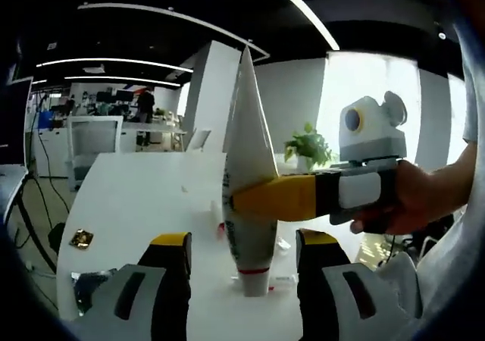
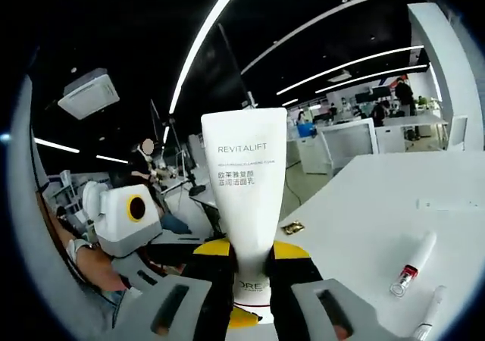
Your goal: Arrange the skincare products in the storage area until every visible bottle or jar stands upright without overlapping.
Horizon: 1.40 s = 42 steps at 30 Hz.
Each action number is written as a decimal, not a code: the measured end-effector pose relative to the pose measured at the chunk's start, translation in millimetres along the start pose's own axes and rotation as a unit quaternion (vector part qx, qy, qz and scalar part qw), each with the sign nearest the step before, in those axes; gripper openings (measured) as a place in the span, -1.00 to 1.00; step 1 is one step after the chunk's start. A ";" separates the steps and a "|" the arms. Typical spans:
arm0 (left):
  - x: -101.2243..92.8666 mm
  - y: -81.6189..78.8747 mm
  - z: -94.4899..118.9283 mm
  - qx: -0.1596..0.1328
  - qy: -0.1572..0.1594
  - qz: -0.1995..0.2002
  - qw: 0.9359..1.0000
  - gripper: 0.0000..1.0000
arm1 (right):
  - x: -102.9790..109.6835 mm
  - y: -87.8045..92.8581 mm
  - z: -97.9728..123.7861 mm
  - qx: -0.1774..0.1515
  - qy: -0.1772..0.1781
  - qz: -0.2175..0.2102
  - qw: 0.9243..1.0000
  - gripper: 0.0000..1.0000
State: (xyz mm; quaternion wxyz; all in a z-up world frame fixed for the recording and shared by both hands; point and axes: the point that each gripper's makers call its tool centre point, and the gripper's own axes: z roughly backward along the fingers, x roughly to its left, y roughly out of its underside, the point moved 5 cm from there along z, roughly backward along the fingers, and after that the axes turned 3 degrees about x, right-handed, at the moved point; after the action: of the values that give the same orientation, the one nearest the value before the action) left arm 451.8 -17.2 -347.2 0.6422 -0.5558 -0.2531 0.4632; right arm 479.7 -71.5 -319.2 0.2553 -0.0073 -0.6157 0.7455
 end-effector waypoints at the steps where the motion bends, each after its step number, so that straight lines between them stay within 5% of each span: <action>1: -1.6 -0.9 -0.9 0.000 0.004 -0.003 1.000 -0.07 | 1.8 0.2 -0.5 0.001 0.001 0.000 1.000 -0.77; 7: -4.9 -6.7 -4.4 -0.004 0.003 -0.041 0.999 -0.47 | 10.4 3.1 -1.9 0.008 0.014 -0.002 1.000 -0.77; 20: -0.5 -11.3 -2.2 0.000 0.012 -0.049 0.999 -0.58 | 12.0 -0.6 -1.6 0.010 0.023 0.001 1.000 -0.66; 22: 1.8 -11.0 -2.9 0.005 0.022 -0.044 0.999 -0.65 | 12.5 -0.8 -1.1 0.014 0.014 0.004 1.000 -0.51; 23: 2.4 -10.6 -2.4 0.007 0.023 -0.043 0.999 -0.67 | 3.6 -1.7 0.8 0.011 0.050 0.004 0.999 -0.44; 24: 1.5 -11.1 -2.2 0.004 0.033 -0.037 0.999 -0.67 | 13.3 -3.1 -0.6 0.010 0.005 0.019 1.000 -0.47; 33: -4.4 -15.4 -1.1 -0.008 0.104 0.012 0.994 -0.68 | 8.2 -9.0 5.3 0.015 -0.034 0.021 0.999 -0.47; 38: -15.9 -13.7 1.9 -0.003 0.194 0.057 0.979 -0.67 | 10.9 -18.6 14.4 -0.006 -0.092 0.005 0.996 -0.49; 42: -21.4 -8.9 5.4 0.013 0.227 0.050 0.972 -0.67 | 10.3 -34.5 24.7 -0.029 -0.121 0.005 0.992 -0.53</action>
State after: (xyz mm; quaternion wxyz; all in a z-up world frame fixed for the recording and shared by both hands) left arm 440.6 -33.0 -333.2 0.6659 -0.6501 -0.0662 0.3598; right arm 475.5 -86.2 -278.3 0.1744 0.0726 -0.6631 0.7244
